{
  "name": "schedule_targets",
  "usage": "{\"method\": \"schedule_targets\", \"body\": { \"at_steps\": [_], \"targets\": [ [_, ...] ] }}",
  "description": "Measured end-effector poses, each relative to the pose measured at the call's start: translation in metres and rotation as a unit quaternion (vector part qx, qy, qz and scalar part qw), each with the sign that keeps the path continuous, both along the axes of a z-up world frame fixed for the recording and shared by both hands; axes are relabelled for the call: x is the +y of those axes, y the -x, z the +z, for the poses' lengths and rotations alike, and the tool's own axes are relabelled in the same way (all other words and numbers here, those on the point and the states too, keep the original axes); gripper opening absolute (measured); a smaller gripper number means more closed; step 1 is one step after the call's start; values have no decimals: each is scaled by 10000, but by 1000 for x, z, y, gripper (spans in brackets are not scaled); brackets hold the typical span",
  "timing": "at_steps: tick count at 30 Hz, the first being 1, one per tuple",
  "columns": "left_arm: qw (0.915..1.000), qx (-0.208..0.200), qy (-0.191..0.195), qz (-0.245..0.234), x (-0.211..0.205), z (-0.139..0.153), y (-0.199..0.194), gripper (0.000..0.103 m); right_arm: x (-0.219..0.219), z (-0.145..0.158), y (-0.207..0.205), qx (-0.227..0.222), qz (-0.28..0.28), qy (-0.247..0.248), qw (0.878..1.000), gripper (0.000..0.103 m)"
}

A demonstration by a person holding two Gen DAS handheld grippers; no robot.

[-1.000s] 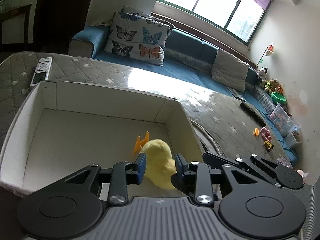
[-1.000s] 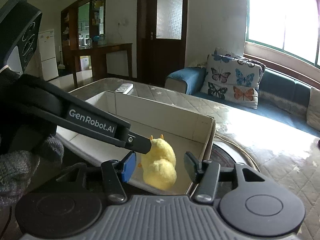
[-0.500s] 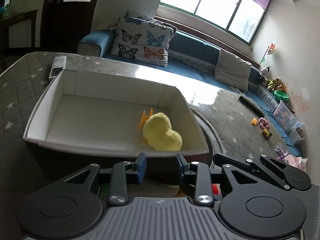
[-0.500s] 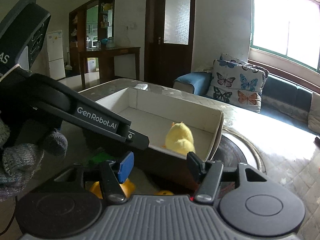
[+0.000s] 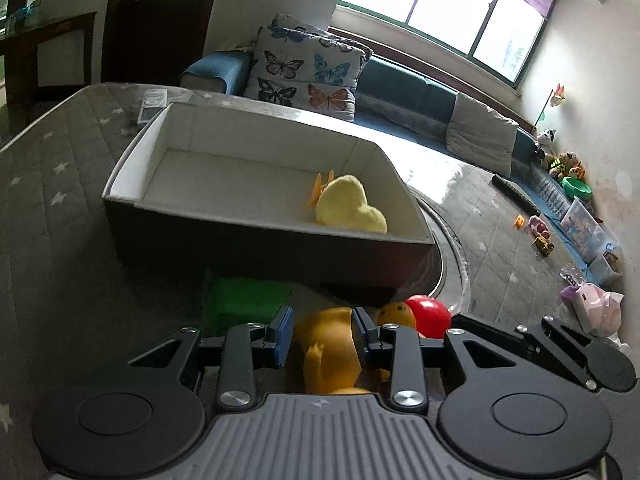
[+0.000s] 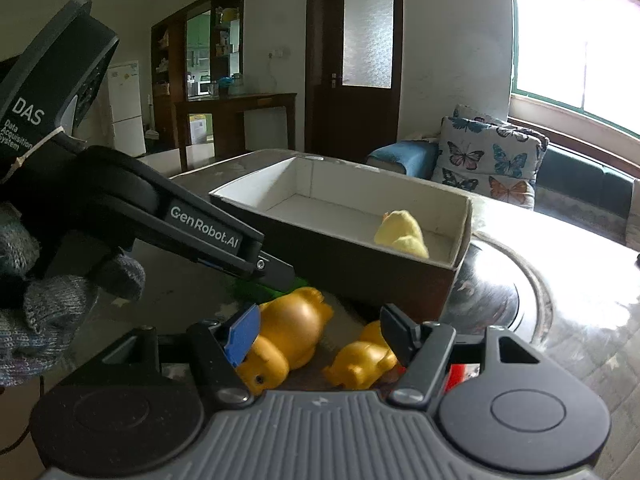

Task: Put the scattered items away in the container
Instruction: 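Withdraw both grippers from the box toward the large orange duck, then grasp the large orange duck between the left and right grippers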

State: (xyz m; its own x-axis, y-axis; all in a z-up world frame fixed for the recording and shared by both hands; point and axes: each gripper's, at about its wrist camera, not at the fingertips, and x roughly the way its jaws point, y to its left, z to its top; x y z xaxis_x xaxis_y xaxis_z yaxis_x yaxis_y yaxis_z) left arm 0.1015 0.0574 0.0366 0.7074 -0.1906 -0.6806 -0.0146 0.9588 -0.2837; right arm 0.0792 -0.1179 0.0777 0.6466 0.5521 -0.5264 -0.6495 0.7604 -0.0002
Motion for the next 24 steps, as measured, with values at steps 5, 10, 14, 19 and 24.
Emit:
{"method": "schedule_targets", "body": {
  "at_steps": [5, 10, 14, 19, 24],
  "targets": [
    [9999, 134, -42, 32, -1, -8, 11, 35, 1, -5, 13, 106, 65, -62, 9999, 69],
    [9997, 236, 30, 55, -1, -15, 16, 35, 7, -13, 21, 228, 143, -9, 9996, 69],
    [9997, 236, 41, 78, 1, -16, 18, 35, 12, -19, 25, 293, 217, 36, 9993, 69],
    [9997, 236, 26, 71, 1, -16, 17, 35, 19, -21, 23, 339, 251, 71, 9991, 69],
    [9996, 255, 38, 60, 1, -16, 15, 35, 26, -26, 20, 414, 282, 128, 9987, 69]
  ]
}}
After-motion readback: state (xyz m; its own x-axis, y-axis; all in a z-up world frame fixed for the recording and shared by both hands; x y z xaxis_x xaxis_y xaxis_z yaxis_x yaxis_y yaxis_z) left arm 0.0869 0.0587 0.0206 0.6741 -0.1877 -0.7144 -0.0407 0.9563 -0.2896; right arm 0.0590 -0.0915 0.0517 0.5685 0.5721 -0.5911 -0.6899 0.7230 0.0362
